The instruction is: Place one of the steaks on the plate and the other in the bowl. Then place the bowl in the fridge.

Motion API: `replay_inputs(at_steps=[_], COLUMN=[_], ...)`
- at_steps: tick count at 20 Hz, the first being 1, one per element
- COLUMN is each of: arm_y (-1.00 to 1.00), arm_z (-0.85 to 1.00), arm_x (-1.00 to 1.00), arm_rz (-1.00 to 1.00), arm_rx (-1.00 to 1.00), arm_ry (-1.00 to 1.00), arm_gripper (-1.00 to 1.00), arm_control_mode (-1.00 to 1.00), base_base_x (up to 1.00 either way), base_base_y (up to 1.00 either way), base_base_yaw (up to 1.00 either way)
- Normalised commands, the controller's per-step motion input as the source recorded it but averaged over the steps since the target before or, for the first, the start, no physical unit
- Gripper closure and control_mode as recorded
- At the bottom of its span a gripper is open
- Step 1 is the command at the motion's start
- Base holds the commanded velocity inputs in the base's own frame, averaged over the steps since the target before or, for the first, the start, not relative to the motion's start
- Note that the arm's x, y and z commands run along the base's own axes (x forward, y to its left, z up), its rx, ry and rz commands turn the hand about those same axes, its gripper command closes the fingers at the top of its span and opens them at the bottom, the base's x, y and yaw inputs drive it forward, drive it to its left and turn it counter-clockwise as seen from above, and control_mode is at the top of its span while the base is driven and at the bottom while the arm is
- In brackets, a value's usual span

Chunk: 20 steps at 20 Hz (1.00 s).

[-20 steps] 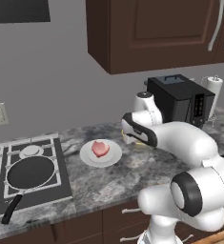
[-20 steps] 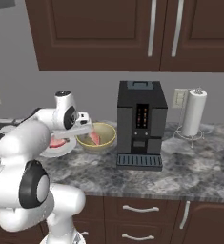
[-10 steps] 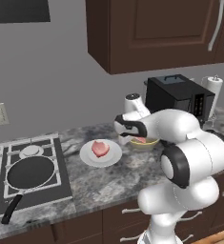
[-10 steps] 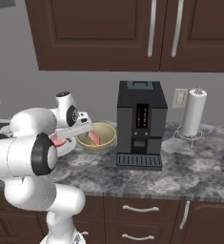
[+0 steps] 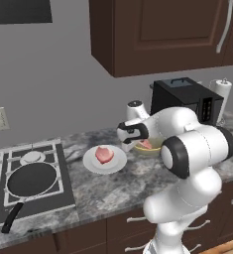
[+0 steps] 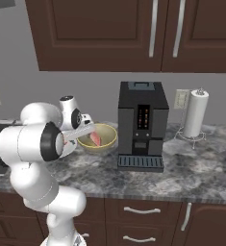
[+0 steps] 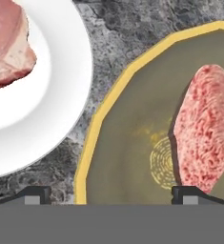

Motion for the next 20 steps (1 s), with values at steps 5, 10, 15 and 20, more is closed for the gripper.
replay_inputs(at_steps=[5,10,15,20], arm_y=[0.06,0.0,-0.01,-0.17], arm_z=[-0.19,-0.32,-0.02,0.0], arm_x=[0.0,0.0,0.0,0.01], arm_rz=[0.0,0.01,0.03,0.04], arm_rx=[-0.01,-0.01,0.0,0.0], arm_ry=[0.0,-0.01,-0.01,0.0], arm_gripper=[-1.0,-1.0,1.0,1.0], arm_control_mode=[-1.0,-1.0,-1.0,-1.0], base_base_x=[0.0,0.0,0.0,0.0], base_base_y=[0.0,0.0,0.0,0.0], base_base_yaw=[0.0,0.0,0.0,0.0])
